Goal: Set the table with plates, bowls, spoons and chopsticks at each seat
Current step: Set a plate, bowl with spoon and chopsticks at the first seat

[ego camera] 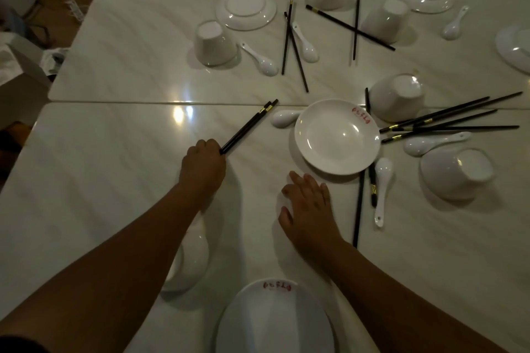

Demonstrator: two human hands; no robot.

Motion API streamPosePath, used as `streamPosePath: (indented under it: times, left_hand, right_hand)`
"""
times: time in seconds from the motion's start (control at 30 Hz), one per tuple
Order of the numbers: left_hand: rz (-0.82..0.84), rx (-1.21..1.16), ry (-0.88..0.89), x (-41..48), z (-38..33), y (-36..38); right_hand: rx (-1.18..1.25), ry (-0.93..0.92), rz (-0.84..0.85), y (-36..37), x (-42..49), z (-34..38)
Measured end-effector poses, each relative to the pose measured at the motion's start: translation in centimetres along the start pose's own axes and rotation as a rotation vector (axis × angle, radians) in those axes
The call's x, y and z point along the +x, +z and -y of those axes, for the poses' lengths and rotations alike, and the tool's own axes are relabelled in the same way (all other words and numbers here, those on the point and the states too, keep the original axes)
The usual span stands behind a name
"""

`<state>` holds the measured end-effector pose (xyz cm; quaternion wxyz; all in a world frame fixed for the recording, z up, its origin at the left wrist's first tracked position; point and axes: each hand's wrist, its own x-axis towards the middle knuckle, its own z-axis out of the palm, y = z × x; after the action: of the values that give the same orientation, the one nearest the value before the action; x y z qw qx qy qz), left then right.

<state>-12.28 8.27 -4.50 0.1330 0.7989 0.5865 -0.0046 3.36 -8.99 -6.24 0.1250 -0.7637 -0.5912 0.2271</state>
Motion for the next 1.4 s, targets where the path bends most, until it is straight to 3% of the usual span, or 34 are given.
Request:
streamPosePath:
  times: [0.07,0.13,0.33,0.47,0.6,0.7,0.8,0.9,1.0,1.07,1.13,1.2,1.27,1.4]
  left_hand:
    - [0.041,0.021,0.123,-0.4,-0.1,-0.5]
    - [0.184,-0.006,0.093,-0.1,0.7,0.0]
    - [0.179,-0.087,0.011,-3.4,-0.7,-1.7]
    - [0.194,-0.122,0.241,-6.4,-1.4,-3.6]
    - [0.394,-0.043,0.299,-10.0,-3.3,-7.7]
    - [0.428,0.114,0.383,-12.9,-4.1,-11.2]
    - [0.325,0.297,0.461,-15.0,-4.2,-13.8]
    - [0.006,0.346,0.55,-16.8,-3.8,-14.4]
    - [-0.352,-0.024,0.51,-19.3,-3.8,-14.3]
    - [-0.386,-0.285,0.409,-21.5,-3.8,-13.2]
    - [-0.226,-0.487,0.282,-24.2,-3.9,-11.2]
    - [0.093,-0.604,0.14,-26.9,-4.0,-8.9]
    - [0.336,-0.702,0.064,-29.3,-4.1,-6.5]
    - [0.48,-0.921,-0.045,-32.9,-4.4,-4.2]
  right_hand:
    - [-0.004,0.001,0.009,-0.2,0.0,0.0]
    - [-0.002,0.008,0.035,-0.5,0.1,0.1]
    - [0.069,0.018,0.149,-2.3,0.2,0.6]
    - [0.184,-0.062,-0.077,-4.5,-0.7,2.4]
    - [-0.04,-0.15,-0.179,-6.9,-2.0,3.4]
    - [-0.198,-0.235,-0.249,-8.4,-3.0,3.7]
    - [-0.137,-0.34,-0.173,-9.3,-4.7,4.0]
    - [-0.02,-0.202,0.034,-9.7,-7.2,4.6]
    - [0.3,0.028,0.035,-9.1,-10.0,5.2]
    - [0.692,0.233,0.026,-8.5,-12.3,6.1]
    - [1.103,0.423,0.053,-8.2,-14.7,7.3]
    - [1.367,0.54,0.091,-7.9,-16.8,8.1]
    - [1.479,0.597,0.125,-7.3,-18.5,8.5]
    - [1.424,0.613,0.173,-5.1,-21.0,9.2]
